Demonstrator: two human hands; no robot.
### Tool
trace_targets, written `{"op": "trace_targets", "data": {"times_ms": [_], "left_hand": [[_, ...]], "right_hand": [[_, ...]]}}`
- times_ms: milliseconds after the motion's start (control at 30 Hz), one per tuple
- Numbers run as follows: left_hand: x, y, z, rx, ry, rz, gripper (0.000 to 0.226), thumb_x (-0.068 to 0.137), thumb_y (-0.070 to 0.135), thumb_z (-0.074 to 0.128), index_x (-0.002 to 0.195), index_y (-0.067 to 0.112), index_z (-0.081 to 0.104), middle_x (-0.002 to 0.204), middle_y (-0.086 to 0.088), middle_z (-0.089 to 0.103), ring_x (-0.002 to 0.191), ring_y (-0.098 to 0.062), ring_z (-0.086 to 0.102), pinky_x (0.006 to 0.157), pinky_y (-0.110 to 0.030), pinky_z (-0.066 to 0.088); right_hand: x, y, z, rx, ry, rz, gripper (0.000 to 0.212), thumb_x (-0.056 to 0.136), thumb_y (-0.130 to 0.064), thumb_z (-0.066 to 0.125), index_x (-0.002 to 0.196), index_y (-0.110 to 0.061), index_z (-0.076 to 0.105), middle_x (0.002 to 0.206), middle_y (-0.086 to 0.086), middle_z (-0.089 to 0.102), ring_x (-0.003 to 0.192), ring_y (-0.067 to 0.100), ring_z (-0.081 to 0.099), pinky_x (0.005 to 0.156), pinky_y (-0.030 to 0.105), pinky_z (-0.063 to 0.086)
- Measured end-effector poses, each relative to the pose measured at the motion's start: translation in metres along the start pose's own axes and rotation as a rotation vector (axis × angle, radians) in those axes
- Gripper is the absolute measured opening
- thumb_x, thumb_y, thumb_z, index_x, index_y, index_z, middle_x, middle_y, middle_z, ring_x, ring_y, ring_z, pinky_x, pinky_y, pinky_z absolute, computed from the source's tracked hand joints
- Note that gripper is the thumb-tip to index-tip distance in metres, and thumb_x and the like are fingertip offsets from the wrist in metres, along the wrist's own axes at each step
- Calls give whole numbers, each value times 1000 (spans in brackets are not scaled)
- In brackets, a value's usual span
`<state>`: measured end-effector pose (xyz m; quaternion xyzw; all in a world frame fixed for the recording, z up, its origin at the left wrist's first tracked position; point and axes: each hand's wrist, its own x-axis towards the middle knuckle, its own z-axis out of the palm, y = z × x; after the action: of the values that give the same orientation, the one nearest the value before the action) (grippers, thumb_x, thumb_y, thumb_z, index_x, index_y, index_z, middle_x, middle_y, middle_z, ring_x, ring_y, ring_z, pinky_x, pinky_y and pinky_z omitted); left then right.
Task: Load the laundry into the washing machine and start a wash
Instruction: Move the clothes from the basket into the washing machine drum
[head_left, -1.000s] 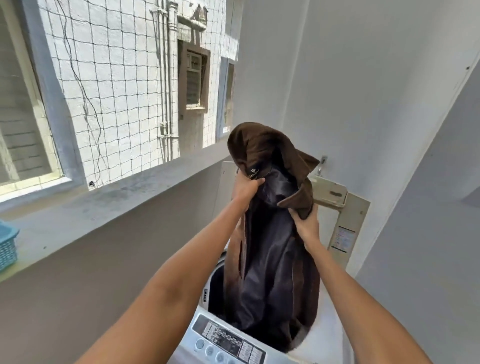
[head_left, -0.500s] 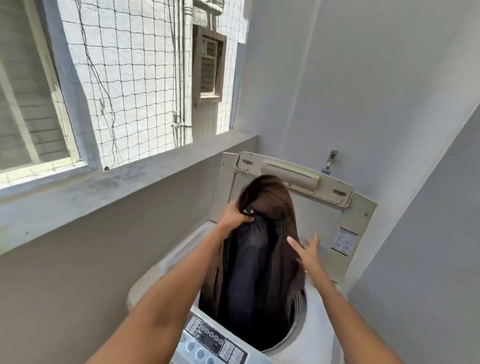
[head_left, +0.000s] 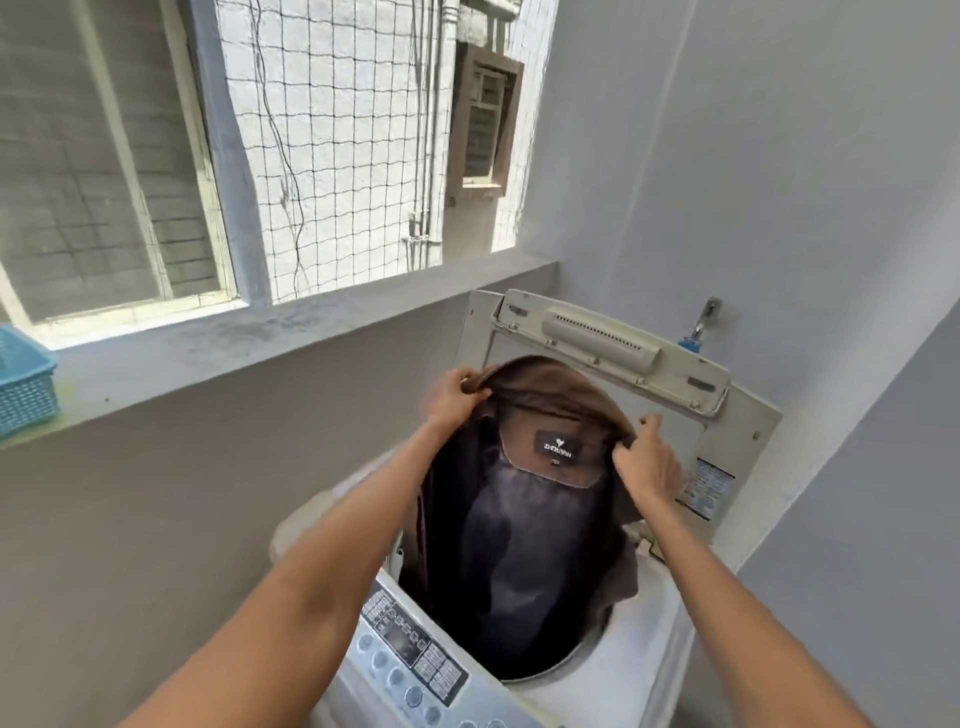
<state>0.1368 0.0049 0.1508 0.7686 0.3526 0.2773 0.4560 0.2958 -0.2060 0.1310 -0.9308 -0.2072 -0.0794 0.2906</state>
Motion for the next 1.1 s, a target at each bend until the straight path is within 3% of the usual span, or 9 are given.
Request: {"op": "trace_targets", "data": {"times_ms": [100,267,367,467,600,700,933,1033,1100], "left_hand": [[-17,-1,38,-24,181,-156,27,94,25,54,120,16,58,120,-13,63,111,-31,58,94,-44,47],[-42,-36,93,-116,158,-386,54,98,15,37,148,21,19,140,-21,34,123,-39,46,102,-42,36],[-62,-84,103,11,50,-383,64,94,2,31,151,23,14,150,-18,28,134,-34,37,107,-41,32],[-77,-133,102,209,-139,-426,68,93,-1,30,153,20,7,152,-24,22,136,-36,34,109,-42,33],[-76,-178,94,431,-375,-480,61,101,17,33,153,11,1,155,-25,12,141,-37,25,114,-41,28],[-58,-190,91,525,-451,-441,66,100,23,40,153,12,2,155,-22,15,142,-36,23,115,-42,26],[-28,-223,123,542,-924,-317,81,93,35,54,152,27,-1,160,-10,-12,147,-34,-1,120,-46,12],[-10,-230,142,302,-1029,-309,66,94,19,50,152,18,18,160,-12,9,147,-29,12,120,-40,15],[0,-233,148,206,-916,-297,58,92,9,52,147,13,33,152,-13,30,140,-26,31,116,-36,26]], "right_hand": [[-17,-6,21,181,-47,92,47,87,-15,54,130,-12,36,113,22,63,102,40,61,77,41,46],[-59,3,67,470,-168,216,64,89,-2,49,146,-18,25,142,19,38,127,36,43,100,44,38],[-94,23,101,370,-379,58,67,91,-3,47,150,-23,21,141,17,33,129,35,40,103,39,37],[-112,48,130,199,-748,-65,67,92,-6,48,150,-23,19,140,16,31,124,32,44,104,32,38],[-122,64,157,60,-1075,-127,62,97,-15,47,151,-22,17,148,13,23,132,27,39,107,28,34],[-121,58,172,64,-1021,-111,59,99,-24,45,151,-18,17,150,11,20,136,26,34,109,31,32],[-107,16,213,142,-518,-58,56,99,-36,41,150,-24,21,153,8,20,140,24,28,106,36,37],[-102,19,237,-91,-527,-145,57,99,-37,39,151,-28,18,158,7,12,144,22,18,112,36,31],[-106,31,249,-187,-534,-119,60,98,-39,40,151,-29,13,158,9,8,145,26,17,113,39,30]]}}
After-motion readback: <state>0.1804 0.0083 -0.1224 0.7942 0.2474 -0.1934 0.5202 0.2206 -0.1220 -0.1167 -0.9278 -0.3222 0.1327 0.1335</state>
